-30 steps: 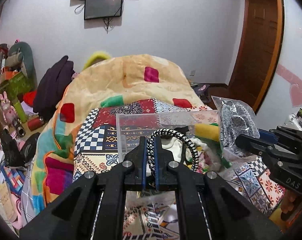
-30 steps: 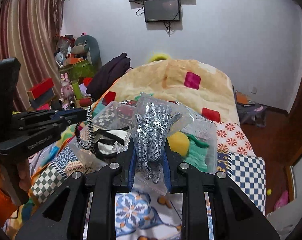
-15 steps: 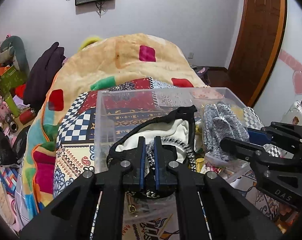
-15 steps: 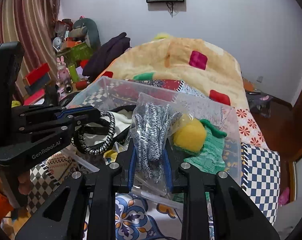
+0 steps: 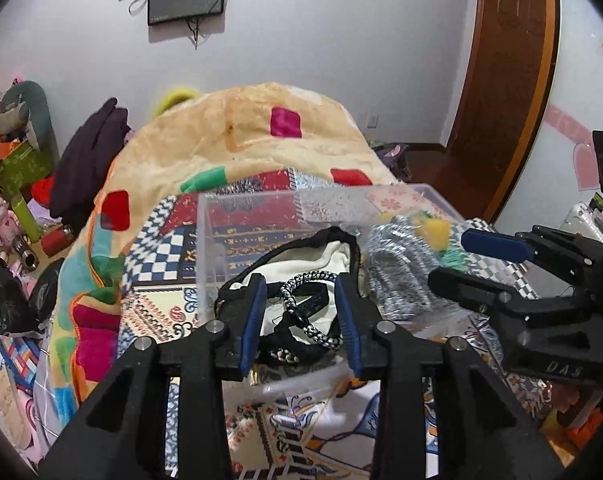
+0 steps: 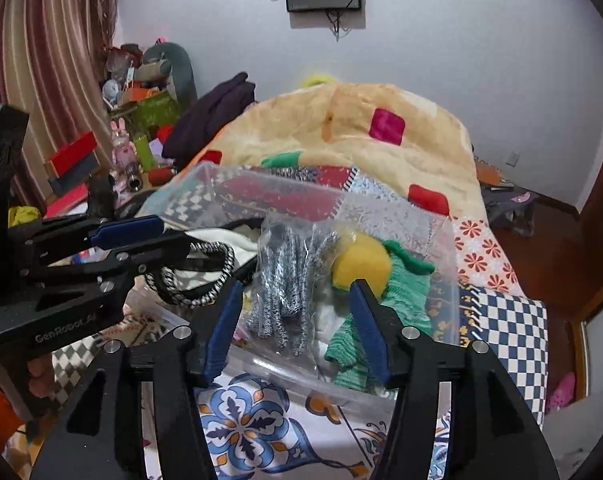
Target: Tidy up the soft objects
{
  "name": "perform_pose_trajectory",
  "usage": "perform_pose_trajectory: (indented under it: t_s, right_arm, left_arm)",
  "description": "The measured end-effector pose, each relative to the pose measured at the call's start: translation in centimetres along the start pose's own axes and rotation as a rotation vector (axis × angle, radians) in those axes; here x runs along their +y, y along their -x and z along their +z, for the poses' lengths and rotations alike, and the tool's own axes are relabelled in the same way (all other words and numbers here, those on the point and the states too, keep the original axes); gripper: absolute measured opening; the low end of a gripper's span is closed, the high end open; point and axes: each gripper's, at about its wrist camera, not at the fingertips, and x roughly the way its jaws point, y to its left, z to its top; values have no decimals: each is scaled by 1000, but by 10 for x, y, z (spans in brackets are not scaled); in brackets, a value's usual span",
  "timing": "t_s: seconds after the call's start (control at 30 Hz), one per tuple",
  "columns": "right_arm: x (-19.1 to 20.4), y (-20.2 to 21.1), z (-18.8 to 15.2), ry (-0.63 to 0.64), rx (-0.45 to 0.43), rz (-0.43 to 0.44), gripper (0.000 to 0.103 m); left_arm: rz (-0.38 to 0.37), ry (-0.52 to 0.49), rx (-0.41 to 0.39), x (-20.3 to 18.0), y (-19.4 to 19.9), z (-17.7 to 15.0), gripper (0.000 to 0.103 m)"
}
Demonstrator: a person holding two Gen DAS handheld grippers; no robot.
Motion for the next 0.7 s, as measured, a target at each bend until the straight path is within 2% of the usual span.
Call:
perform_pose_trajectory:
  t_s: [0.13,0.4,0.47,0.53,0.7]
  right_arm:
    - [1,23,5,3,-55,-3,53]
    - [5,82,9,-9,-191,-5,54]
    - [5,95,7,-13,-224,-12,61]
    - [7,109,5,-19,-266,-25,73]
    - [15,135,-4,-9,-345,-47,84]
  left_arm:
    - [6,-10,-69,-4,33,2,37]
    - [8,-7,-243,-16,101,2,54]
    - [6,-7,-273,-18,114,-1,60]
    - [9,-8,-308,-21,127,-4,64]
    - [14,-10,-366,-28,147,-12,81]
